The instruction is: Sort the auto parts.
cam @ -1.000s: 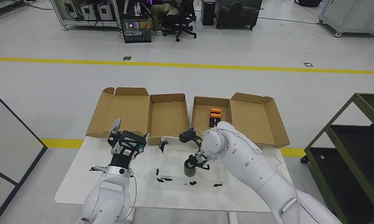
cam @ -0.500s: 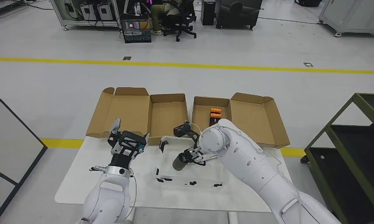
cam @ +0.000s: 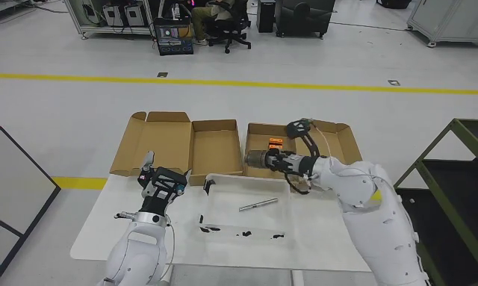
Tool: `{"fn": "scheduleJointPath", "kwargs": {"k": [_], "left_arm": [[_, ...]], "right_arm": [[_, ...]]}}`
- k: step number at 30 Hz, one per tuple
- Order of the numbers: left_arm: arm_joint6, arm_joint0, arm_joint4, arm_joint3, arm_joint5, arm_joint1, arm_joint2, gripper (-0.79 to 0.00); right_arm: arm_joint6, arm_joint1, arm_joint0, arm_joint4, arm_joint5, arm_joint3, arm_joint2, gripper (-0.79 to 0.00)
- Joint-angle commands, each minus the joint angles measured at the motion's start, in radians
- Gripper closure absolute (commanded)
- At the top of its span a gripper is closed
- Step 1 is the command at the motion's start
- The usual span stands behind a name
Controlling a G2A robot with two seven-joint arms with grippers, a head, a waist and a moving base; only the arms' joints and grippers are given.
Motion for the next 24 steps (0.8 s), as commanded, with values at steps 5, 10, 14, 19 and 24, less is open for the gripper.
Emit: {"fn": "scheduleJointPath", "kwargs": {"k": [5,10,14,19,24], "left_arm": [[0.000,0.000,0.000,0.000,0.000,0.000,0.000,-0.785],[0.000,0.000,0.000,0.000,0.000,0.000,0.000,-0.785],[0.000,0.000,0.000,0.000,0.000,0.000,0.000,-0.785],[0.000,0.000,0.000,0.000,0.000,0.000,0.000,-0.785],[0.000,0.000,0.000,0.000,0.000,0.000,0.000,-0.785]], "right_arm": [[-0.011,0.003,0.035,0.074,0.006,0.118,0.027,0.000],[-0.011,0.003,0.035,0.074,0.006,0.118,0.027,0.000],[-0.011,0.003,0.035,0.074,0.006,0.118,0.027,0.000],[-0.075,-0.004,0.052,0.087,0.078,0.154,0.001,0.000],[-0.177,-0.027,0.215,0.065,0.261,0.379,-0.066,0.000]]}}
